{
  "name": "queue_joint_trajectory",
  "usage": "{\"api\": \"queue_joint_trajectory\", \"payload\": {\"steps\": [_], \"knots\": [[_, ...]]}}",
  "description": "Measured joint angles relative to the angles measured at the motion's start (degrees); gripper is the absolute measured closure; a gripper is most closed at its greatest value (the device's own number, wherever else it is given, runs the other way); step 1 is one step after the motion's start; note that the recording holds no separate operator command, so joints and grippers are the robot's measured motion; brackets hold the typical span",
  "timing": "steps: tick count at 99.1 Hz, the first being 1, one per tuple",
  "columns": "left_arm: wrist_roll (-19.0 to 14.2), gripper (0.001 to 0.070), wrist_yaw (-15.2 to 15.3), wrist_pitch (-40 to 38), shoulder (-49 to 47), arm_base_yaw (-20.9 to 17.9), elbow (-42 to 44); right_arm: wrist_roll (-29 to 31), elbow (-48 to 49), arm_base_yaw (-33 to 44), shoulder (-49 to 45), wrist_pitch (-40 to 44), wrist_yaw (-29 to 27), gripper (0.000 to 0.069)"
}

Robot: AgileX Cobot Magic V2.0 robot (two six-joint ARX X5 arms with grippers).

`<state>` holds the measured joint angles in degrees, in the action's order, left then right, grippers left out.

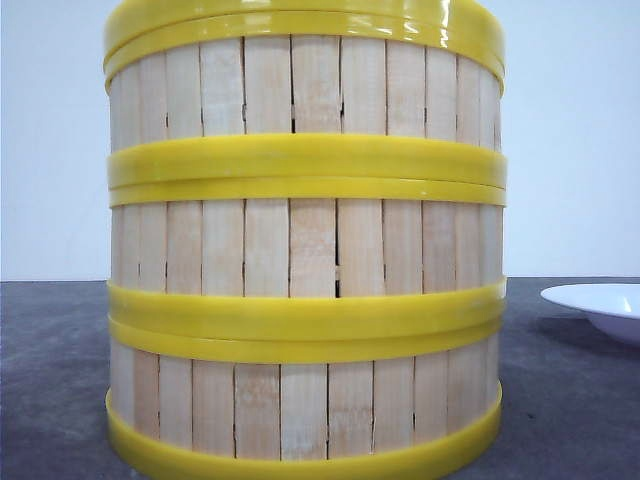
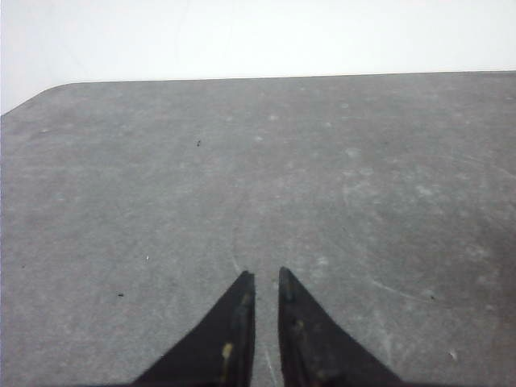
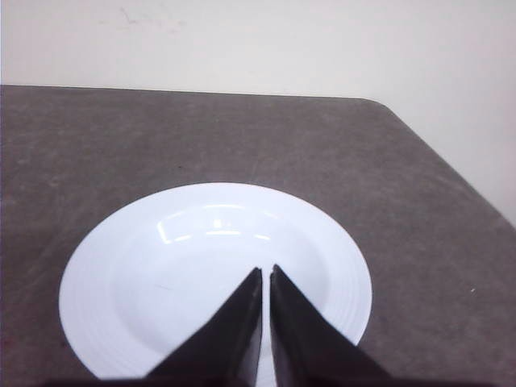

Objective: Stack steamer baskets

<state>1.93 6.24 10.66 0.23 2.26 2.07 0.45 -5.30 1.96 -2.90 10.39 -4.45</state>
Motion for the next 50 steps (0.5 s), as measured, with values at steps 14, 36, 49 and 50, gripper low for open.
{"api": "queue_joint_trajectory", "payload": {"steps": [14,36,49,50], "knots": [[0.0,0.0683,0.0,0.0,0.0,0.0,0.0,1.0,4.5,0.4,1.2,-3.2,0.0,0.0679],[0.0,0.0683,0.0,0.0,0.0,0.0,0.0,1.0,4.5,1.4,2.6,-2.5,0.1,0.0679],[0.0,0.0683,0.0,0.0,0.0,0.0,0.0,0.9,4.5,1.5,2.6,-1.2,1.5,0.0679],[0.0,0.0683,0.0,0.0,0.0,0.0,0.0,0.9,4.5,1.5,2.6,-1.1,1.5,0.0679]]}}
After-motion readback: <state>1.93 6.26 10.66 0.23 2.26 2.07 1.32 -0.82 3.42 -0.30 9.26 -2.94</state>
